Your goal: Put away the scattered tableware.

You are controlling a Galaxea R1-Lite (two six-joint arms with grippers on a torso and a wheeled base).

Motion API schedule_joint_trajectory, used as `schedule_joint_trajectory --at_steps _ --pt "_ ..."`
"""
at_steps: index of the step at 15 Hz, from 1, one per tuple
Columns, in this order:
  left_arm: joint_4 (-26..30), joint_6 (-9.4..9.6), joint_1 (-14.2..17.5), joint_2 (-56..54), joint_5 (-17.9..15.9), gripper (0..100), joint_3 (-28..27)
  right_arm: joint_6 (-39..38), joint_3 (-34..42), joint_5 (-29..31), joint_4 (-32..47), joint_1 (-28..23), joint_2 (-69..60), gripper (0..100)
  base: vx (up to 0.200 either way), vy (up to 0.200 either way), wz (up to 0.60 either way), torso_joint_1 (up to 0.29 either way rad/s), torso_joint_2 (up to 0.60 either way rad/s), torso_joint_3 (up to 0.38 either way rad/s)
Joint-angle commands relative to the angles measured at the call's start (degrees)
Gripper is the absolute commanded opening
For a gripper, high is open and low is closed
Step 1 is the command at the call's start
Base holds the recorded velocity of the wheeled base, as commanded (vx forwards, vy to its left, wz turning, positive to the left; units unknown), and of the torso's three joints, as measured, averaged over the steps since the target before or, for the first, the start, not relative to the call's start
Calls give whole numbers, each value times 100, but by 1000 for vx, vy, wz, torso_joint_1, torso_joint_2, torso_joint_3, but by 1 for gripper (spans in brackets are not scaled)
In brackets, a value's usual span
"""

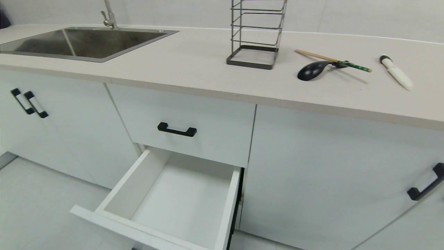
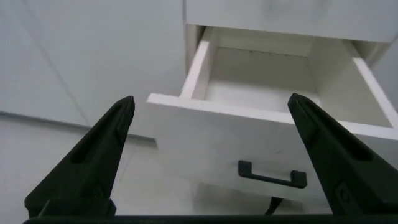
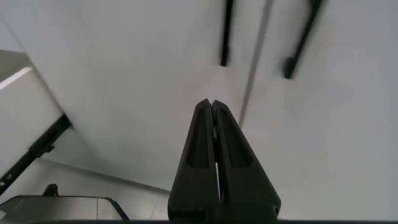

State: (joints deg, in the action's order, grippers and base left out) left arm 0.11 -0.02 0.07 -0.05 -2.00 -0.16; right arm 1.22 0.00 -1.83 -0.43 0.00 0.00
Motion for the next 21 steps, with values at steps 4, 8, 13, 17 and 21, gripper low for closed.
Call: schedule_joint_trajectory --at_steps 4,8,13,17,21 --pt "-2 -24 1 5 -2 100 -2 1 0 -2 -1 0 0 0 0 0 0 0 0 0" --pt "-2 -33 1 5 -2 100 -2 1 0 7 -1 0 0 0 0 0 0 93 -88 -24" --pt "-2 -33 1 5 7 100 -2 1 0 -2 -10 0 0 0 0 0 0 256 -268 -183" --pt "-2 -15 1 5 -2 100 -2 1 0 -2 -1 0 0 0 0 0 0 199 -593 -192" --pt "-2 -15 1 5 -2 100 -2 -8 0 -2 -1 0 0 0 0 0 0 155 -478 -215"
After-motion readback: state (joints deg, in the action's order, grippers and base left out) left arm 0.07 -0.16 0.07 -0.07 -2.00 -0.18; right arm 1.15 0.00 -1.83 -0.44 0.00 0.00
